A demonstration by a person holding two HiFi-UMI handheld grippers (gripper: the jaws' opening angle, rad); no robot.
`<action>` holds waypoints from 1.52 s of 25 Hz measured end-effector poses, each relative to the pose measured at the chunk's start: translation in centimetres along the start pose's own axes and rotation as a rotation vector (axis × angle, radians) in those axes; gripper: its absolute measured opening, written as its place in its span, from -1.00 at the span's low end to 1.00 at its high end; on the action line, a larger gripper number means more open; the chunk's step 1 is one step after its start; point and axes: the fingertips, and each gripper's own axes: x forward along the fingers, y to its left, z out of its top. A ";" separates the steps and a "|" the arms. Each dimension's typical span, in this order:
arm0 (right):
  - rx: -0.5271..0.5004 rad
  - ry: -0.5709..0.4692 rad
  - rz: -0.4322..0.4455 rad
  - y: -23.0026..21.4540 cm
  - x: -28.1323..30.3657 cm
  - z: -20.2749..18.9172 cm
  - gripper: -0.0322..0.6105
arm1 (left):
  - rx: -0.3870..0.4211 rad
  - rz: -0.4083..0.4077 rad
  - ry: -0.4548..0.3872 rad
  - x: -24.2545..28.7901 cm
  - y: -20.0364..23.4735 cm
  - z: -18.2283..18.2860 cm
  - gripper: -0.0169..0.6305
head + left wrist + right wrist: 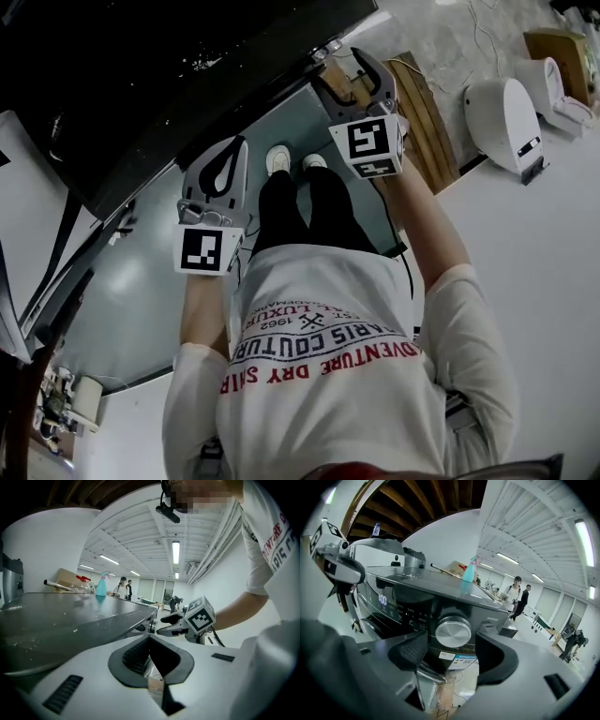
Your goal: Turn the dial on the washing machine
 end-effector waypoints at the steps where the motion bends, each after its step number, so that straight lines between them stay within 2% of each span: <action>1: -0.007 -0.003 0.006 -0.1 0.4 0.0 0.06 | 0.001 0.015 -0.002 0.3 0.0 -0.3 -0.90; 5: -0.022 0.013 0.036 0.1 1.5 -1.0 0.05 | -0.022 0.086 -0.023 0.6 -0.3 -1.2 -0.90; 9: -0.053 -0.009 0.029 -0.6 2.3 -0.8 0.05 | -0.044 0.159 -0.046 0.6 -0.8 -1.6 -0.90; 12: -0.084 -0.028 0.040 -0.7 2.5 -0.4 0.01 | -0.045 0.205 -0.062 0.5 -1.2 -1.8 -0.90; 19: -0.056 -0.054 0.078 -0.6 2.5 -0.5 0.00 | -0.011 0.277 -0.090 0.3 -2.1 -1.2 -0.90; 29: 0.152 -0.050 0.176 -1.0 3.0 -1.0 0.00 | -0.023 0.346 -0.101 -0.3 -3.0 -1.2 -0.90; 33: 0.270 -0.046 0.246 -1.1 3.3 -1.0 0.00 | 0.022 0.349 -0.105 0.1 -3.3 -0.8 -0.90; 38: 0.322 -0.049 0.290 -1.1 3.3 -0.9 0.00 | 0.084 0.359 -0.107 0.4 -3.9 -0.1 -0.90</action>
